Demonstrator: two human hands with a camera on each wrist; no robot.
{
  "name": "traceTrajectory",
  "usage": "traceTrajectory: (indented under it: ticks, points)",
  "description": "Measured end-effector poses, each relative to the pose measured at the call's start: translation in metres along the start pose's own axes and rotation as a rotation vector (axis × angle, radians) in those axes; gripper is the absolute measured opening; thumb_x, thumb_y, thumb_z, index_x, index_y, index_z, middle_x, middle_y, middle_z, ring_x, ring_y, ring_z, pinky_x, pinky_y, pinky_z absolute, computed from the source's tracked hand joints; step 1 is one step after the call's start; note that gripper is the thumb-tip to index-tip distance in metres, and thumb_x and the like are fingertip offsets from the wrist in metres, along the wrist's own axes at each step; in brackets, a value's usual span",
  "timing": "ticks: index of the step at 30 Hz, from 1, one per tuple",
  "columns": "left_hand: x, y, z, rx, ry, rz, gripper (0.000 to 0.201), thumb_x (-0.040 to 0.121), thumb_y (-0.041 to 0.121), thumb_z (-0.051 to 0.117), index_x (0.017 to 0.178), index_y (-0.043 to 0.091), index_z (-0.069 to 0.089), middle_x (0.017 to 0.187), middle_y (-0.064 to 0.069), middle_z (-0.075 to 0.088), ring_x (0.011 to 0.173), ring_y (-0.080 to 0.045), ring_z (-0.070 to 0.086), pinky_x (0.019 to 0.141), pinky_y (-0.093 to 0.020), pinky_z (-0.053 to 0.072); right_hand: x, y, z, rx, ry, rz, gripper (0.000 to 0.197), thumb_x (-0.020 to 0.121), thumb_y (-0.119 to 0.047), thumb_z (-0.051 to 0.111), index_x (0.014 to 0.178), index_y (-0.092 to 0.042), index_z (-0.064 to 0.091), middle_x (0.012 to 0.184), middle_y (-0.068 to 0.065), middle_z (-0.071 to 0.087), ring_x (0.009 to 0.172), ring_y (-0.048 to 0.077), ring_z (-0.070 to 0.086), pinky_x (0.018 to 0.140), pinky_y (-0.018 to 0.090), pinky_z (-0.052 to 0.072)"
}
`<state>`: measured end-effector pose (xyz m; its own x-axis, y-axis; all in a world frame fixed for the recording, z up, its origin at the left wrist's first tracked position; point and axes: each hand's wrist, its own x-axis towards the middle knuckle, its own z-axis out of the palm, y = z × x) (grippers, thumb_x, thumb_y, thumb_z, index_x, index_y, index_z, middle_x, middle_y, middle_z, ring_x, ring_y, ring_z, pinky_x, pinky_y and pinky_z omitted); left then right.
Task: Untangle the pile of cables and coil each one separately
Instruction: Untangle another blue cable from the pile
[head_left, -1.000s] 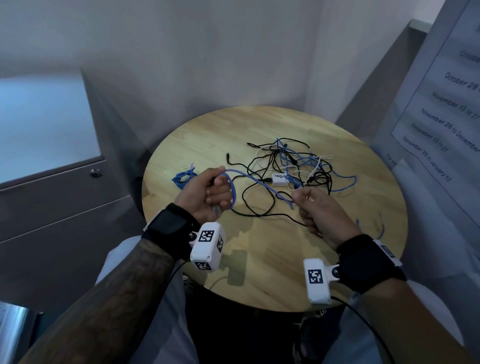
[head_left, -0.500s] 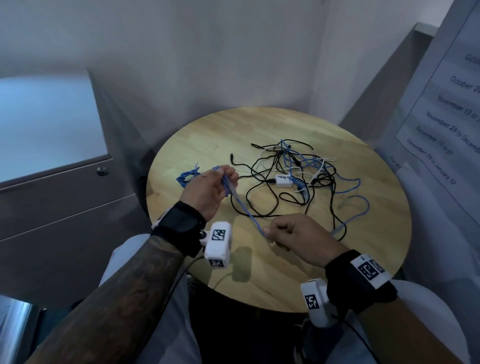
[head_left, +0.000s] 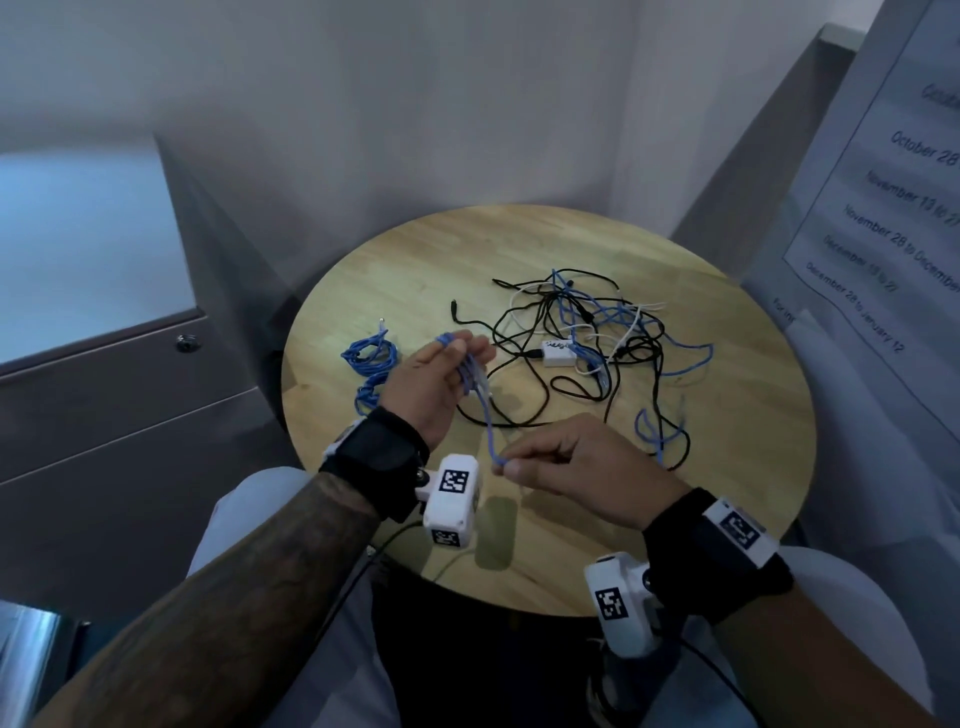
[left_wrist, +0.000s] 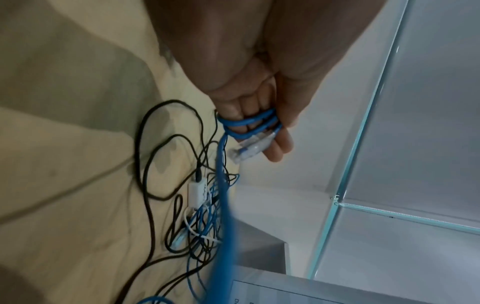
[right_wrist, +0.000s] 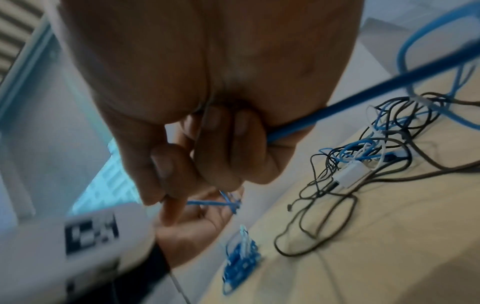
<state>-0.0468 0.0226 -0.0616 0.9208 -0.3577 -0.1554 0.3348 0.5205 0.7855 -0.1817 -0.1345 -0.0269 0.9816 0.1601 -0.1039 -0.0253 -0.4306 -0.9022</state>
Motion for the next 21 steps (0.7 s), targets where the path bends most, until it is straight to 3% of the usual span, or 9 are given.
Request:
traceTrajectory:
  ticks: [3, 5, 8, 10, 12, 15, 19, 21]
  points:
    - [-0.001, 0.0, -0.002, 0.066, -0.002, -0.01, 0.017, 0.099, 0.0, 0.045, 0.105, 0.0, 0.06, 0.089, -0.008, 0.075, 0.086, -0.021, 0.073, 0.077, -0.029, 0.059, 0.003, 0.003, 0.007, -0.02, -0.025, 0.001, 0.013, 0.091, -0.016, 0.073, 0.102, -0.013, 0.081, 0.096, -0.004, 0.078, 0.091, 0.009, 0.072, 0.083, 0.023, 0.055]
    - [-0.008, -0.007, -0.001, 0.352, -0.059, 0.042, 0.016, 0.097, -0.001, 0.051, 0.106, 0.0, 0.064, 0.09, -0.011, 0.074, 0.085, -0.02, 0.073, 0.076, -0.028, 0.058, 0.007, 0.001, 0.003, 0.038, 0.084, -0.052, 0.012, 0.092, -0.013, 0.071, 0.099, -0.013, 0.08, 0.091, -0.001, 0.078, 0.083, 0.006, 0.069, 0.075, 0.019, 0.053]
    - [-0.014, -0.016, 0.0, 0.823, -0.306, 0.117, 0.015, 0.096, 0.002, 0.055, 0.101, 0.002, 0.07, 0.085, -0.008, 0.072, 0.074, -0.01, 0.067, 0.07, -0.024, 0.054, 0.011, 0.001, -0.012, 0.099, 0.345, -0.14, 0.012, 0.094, -0.008, 0.067, 0.095, -0.011, 0.079, 0.08, -0.008, 0.076, 0.074, -0.001, 0.065, 0.071, 0.013, 0.048]
    - [-0.021, -0.018, 0.006, 0.882, -0.479, 0.022, 0.022, 0.103, 0.009, 0.044, 0.098, 0.003, 0.066, 0.081, -0.006, 0.068, 0.071, -0.014, 0.064, 0.067, -0.026, 0.05, 0.012, 0.008, -0.02, 0.044, 0.448, -0.145, 0.012, 0.096, -0.008, 0.064, 0.095, -0.008, 0.077, 0.069, -0.022, 0.068, 0.067, -0.006, 0.06, 0.066, 0.007, 0.043]
    - [-0.027, -0.018, 0.012, 0.84, -0.541, -0.124, 0.039, 0.107, 0.021, 0.033, 0.1, -0.001, 0.063, 0.075, -0.007, 0.062, 0.069, -0.019, 0.059, 0.067, -0.028, 0.047, 0.014, 0.014, -0.022, -0.013, 0.498, -0.123, 0.012, 0.097, -0.011, 0.063, 0.097, -0.01, 0.076, 0.067, -0.03, 0.063, 0.068, -0.009, 0.058, 0.065, 0.005, 0.041]
    - [-0.035, -0.015, 0.02, 0.602, -0.546, -0.334, 0.044, 0.106, 0.021, 0.026, 0.095, -0.003, 0.061, 0.065, -0.006, 0.048, 0.06, -0.02, 0.047, 0.07, -0.031, 0.042, 0.021, 0.024, -0.022, -0.051, 0.547, -0.081, 0.013, 0.099, -0.018, 0.062, 0.096, -0.02, 0.074, 0.083, -0.022, 0.068, 0.078, -0.01, 0.06, 0.071, 0.006, 0.042]
    - [-0.034, 0.0, 0.019, 0.22, -0.496, -0.416, 0.035, 0.1, 0.018, 0.027, 0.092, 0.003, 0.057, 0.065, -0.002, 0.038, 0.059, -0.017, 0.039, 0.074, -0.033, 0.041, 0.028, 0.038, -0.015, -0.184, 0.486, -0.014, 0.02, 0.1, -0.034, 0.058, 0.1, -0.025, 0.076, 0.09, -0.01, 0.072, 0.088, 0.006, 0.064, 0.081, 0.034, 0.053]
    - [-0.028, 0.006, 0.015, -0.035, -0.413, -0.399, 0.034, 0.102, 0.019, 0.028, 0.095, 0.005, 0.057, 0.067, 0.0, 0.042, 0.06, -0.015, 0.043, 0.079, -0.033, 0.044, 0.026, 0.039, -0.009, -0.244, 0.404, -0.007, 0.023, 0.101, -0.037, 0.055, 0.109, -0.027, 0.075, 0.089, -0.007, 0.072, 0.087, 0.011, 0.065, 0.082, 0.037, 0.052]
